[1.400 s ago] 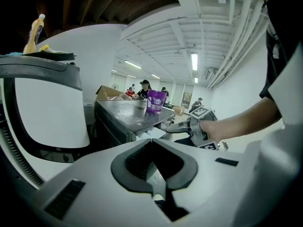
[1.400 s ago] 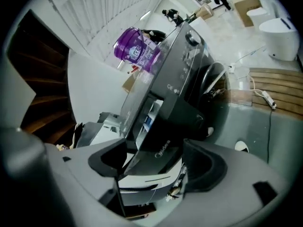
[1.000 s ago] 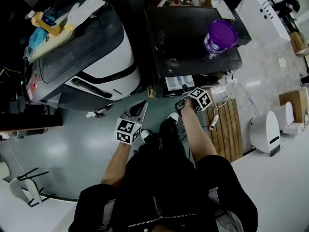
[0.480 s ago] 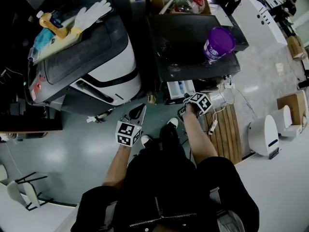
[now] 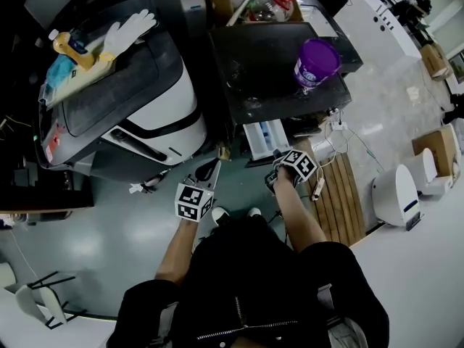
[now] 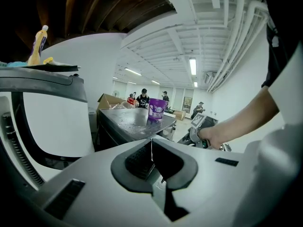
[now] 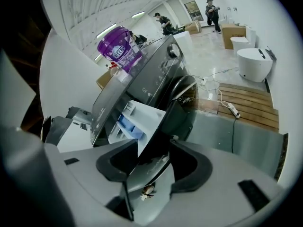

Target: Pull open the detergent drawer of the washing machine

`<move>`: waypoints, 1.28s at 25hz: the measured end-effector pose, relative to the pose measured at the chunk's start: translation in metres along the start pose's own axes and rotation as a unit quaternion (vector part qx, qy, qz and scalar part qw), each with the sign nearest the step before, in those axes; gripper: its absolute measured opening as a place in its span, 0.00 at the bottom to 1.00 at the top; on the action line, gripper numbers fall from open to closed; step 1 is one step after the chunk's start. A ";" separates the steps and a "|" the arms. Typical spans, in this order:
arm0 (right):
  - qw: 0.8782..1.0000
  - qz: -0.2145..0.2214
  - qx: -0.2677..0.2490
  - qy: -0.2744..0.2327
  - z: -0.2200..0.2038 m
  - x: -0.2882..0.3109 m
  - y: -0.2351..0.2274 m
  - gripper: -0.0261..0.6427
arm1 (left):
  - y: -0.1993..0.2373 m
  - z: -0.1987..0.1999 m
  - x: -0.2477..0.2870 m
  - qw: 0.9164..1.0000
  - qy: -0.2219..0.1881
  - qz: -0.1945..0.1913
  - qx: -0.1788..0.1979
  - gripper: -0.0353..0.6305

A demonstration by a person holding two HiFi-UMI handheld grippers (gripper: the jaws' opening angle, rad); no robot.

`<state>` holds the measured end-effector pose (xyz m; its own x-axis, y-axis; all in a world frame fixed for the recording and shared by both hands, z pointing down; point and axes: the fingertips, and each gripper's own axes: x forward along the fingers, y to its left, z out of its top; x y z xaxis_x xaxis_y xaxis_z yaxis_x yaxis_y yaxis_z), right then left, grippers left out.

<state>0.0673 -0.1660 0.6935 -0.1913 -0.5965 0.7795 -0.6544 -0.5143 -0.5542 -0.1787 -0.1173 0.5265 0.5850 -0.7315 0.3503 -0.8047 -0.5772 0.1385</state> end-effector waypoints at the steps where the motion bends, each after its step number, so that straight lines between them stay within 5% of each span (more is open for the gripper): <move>1: 1.000 0.010 -0.010 0.004 0.000 0.000 0.001 0.37 | -0.001 0.002 0.000 1.000 -0.001 0.001 0.002 0.09; 8: 0.975 0.040 -0.216 -0.023 -0.004 -0.034 0.013 0.40 | -0.012 0.012 0.008 1.000 0.003 0.005 0.011 0.09; 13: 0.945 0.045 -0.322 -0.036 -0.004 -0.065 -0.004 0.26 | -0.035 0.014 0.009 1.000 0.002 0.010 0.012 0.09; 16: 0.924 0.052 -0.376 -0.052 0.006 -0.082 -0.013 0.05 | -0.049 0.016 0.010 1.000 0.003 0.011 0.016 0.09; 24: 0.859 0.133 -0.467 -0.161 0.041 -0.151 0.011 0.04 | -0.085 0.024 0.006 0.999 -0.004 0.016 0.035 0.09; 32: 0.824 0.217 -0.468 -0.235 0.064 -0.225 0.046 0.04 | -0.101 0.043 -0.003 0.997 -0.034 0.042 0.047 0.09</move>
<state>0.1269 -0.0954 0.4739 -0.3959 -0.8845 0.2466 -0.9183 0.3800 -0.1113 -0.0945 -0.0724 0.4715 0.5247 -0.7991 0.2935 -0.8397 -0.5425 0.0239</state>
